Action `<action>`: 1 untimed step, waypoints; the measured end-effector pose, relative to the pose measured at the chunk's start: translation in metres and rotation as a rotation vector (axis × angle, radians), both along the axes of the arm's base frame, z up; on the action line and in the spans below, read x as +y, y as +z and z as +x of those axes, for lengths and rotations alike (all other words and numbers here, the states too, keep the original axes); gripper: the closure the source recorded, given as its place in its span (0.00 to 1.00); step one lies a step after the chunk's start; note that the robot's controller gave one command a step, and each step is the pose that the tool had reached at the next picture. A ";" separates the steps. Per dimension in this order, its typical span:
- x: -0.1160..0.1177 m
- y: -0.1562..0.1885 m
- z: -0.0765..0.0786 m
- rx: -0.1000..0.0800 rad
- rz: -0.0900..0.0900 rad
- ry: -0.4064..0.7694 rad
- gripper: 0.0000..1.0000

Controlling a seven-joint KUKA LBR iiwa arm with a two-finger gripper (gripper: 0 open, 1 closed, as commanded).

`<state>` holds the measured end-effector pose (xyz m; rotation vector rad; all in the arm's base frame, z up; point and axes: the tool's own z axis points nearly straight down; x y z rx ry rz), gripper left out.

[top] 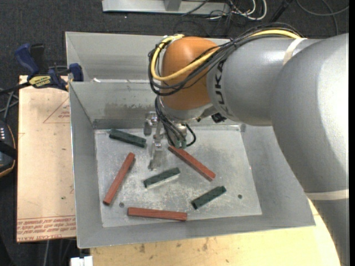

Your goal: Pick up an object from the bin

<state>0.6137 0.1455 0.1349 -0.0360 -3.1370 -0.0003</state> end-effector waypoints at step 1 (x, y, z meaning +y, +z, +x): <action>0.001 0.003 0.002 -0.005 0.002 0.000 0.00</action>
Offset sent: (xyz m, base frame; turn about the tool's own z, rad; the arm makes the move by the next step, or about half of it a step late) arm -0.0372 -0.0613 -0.0649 -0.0900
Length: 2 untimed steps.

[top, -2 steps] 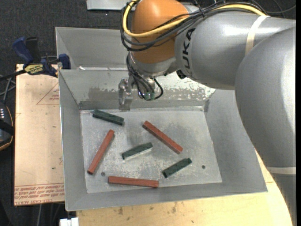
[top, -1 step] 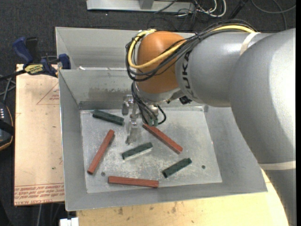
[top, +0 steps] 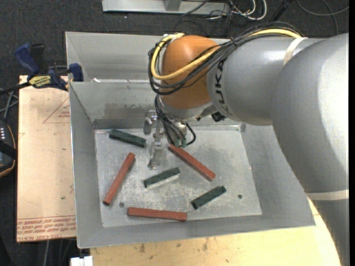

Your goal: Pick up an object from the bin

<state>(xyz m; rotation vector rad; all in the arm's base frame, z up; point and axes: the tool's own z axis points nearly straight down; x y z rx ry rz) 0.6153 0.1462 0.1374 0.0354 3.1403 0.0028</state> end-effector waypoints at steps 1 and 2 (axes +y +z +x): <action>-0.062 -0.066 -0.038 0.000 -0.001 0.087 1.00; -0.062 -0.066 -0.038 0.000 -0.001 0.087 1.00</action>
Offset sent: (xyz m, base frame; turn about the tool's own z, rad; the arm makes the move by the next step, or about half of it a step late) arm 0.0000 0.0000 0.0000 0.0000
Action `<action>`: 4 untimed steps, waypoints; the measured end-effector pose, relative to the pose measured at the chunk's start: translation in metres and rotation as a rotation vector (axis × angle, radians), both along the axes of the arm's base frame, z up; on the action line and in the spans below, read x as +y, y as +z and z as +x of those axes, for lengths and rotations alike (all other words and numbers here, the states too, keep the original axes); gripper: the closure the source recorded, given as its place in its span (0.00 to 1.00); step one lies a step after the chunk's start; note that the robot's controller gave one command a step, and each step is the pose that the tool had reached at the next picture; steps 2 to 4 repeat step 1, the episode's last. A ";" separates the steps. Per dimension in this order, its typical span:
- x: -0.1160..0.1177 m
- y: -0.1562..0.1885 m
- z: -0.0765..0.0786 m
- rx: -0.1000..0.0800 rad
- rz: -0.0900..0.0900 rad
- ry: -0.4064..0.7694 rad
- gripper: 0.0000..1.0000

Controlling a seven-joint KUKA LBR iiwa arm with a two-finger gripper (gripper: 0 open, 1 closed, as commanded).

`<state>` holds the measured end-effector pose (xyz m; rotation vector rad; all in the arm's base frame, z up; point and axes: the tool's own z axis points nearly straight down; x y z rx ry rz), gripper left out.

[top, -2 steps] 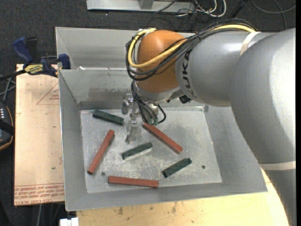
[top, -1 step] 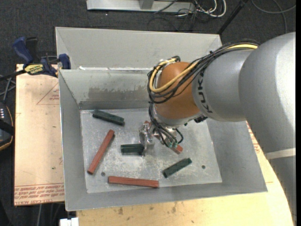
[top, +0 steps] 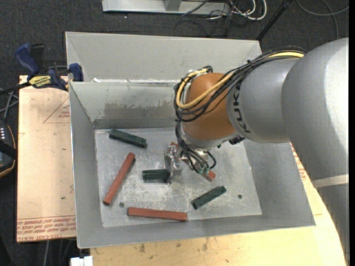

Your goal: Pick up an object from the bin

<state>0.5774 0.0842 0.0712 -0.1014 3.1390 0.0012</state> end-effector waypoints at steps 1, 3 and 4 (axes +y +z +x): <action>0.001 0.140 -0.014 -0.002 0.000 0.086 1.00; 0.001 0.140 -0.014 -0.002 0.000 0.086 1.00; 0.001 0.140 -0.014 -0.002 0.000 0.086 1.00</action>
Offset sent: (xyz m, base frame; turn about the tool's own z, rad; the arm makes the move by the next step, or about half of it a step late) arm 0.0000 0.0000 0.0000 0.0000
